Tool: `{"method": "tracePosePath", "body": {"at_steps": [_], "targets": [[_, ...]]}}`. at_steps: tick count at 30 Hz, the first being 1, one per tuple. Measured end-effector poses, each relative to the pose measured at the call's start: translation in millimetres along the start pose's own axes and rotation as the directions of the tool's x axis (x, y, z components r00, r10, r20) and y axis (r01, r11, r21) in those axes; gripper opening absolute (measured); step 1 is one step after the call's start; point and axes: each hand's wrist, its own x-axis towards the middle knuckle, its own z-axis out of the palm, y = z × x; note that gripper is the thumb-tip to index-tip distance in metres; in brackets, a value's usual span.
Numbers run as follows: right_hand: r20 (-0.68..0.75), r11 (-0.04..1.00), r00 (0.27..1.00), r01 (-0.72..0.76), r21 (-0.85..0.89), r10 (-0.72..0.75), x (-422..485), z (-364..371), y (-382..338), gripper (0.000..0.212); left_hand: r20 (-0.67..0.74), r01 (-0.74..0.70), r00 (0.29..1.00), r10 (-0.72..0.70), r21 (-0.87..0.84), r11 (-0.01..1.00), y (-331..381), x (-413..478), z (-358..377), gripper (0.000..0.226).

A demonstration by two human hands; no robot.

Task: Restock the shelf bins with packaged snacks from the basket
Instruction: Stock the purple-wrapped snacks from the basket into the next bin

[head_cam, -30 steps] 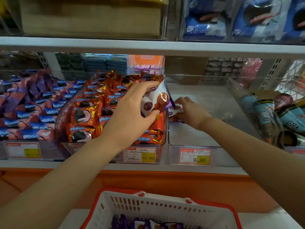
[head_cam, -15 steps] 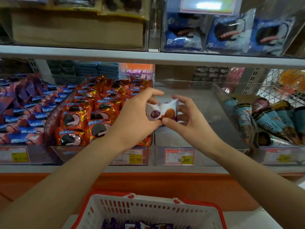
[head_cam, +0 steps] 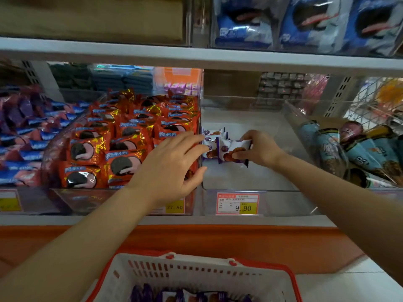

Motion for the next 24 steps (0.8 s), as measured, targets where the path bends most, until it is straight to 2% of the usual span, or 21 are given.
{"method": "tracePosePath", "body": {"at_steps": [3,5,7,10,11,13,16,18,22,24], "targets": [[0.138,0.974,0.99,0.062,-0.216,-0.032,14,17,-11,0.056,-0.035,-0.009,0.999,0.009,0.001,1.0,-1,0,0,0.043],[0.14,0.961,0.99,0.071,-0.268,-0.034,22,25,-19,0.058,-0.051,-0.02,0.998,0.021,0.008,1.0,-1,1,1,0.043],[0.123,0.967,0.991,0.077,-0.243,-0.048,29,31,-22,0.058,-0.065,-0.029,0.997,0.029,0.002,1.0,-2,1,2,0.043],[0.128,0.995,0.991,0.044,-0.086,-0.033,33,40,-19,0.057,-0.094,-0.037,0.995,0.036,-0.008,0.999,-3,1,3,0.042],[0.128,0.996,0.991,0.045,-0.083,-0.034,32,43,-17,0.055,-0.099,-0.04,0.994,0.038,-0.009,0.999,-3,1,4,0.042],[0.093,0.959,0.992,0.103,-0.265,-0.081,30,46,-15,0.051,-0.097,-0.038,0.995,0.037,-0.013,0.999,-3,1,5,0.042],[0.007,0.796,0.969,0.208,-0.569,-0.249,27,44,-20,0.053,-0.102,-0.036,0.994,0.034,-0.018,0.999,-3,1,5,0.042],[0.018,0.707,0.933,0.285,-0.648,-0.36,29,44,-21,0.051,-0.115,-0.037,0.993,0.035,-0.018,0.999,-3,1,5,0.042],[0.073,0.763,0.931,0.336,-0.552,-0.357,28,43,-22,0.032,-0.079,-0.036,0.996,0.034,-0.029,0.999,-5,2,4,0.042],[0.094,0.786,0.937,0.334,-0.52,-0.336,25,37,-23,0.03,-0.047,-0.031,0.998,0.029,-0.039,0.999,-5,2,3,0.041]]}}
